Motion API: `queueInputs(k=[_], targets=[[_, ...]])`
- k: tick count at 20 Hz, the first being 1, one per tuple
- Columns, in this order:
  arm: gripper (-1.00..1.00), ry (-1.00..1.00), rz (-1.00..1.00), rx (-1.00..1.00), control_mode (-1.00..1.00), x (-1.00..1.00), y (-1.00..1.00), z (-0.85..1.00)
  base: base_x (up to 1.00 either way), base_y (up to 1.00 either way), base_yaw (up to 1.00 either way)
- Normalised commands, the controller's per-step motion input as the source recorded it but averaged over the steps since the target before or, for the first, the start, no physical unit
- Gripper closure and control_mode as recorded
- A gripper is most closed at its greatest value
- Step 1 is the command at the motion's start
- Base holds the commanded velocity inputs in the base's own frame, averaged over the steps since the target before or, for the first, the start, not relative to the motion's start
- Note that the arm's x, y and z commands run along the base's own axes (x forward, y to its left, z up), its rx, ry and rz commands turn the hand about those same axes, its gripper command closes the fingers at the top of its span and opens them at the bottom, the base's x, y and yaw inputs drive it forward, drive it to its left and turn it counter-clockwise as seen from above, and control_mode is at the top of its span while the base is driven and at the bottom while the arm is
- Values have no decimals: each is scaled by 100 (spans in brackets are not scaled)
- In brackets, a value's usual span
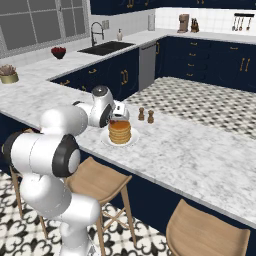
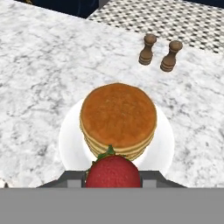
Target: Take the strawberry from the fridge and place it on top of the pancake, located on the dining counter.
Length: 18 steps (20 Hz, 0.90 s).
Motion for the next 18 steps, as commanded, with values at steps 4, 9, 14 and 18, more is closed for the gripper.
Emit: queueInputs(k=[4,9,14,18], targets=[[100,0,0,0,-100,29,0,-18,0,0,0],[100,0,0,0,-100,12,-2,-19,0,0,0],[100,0,0,0,-100,15,-2,-19,0,0,0],[100,0,0,0,-100,20,-1,-19,0,0,0]])
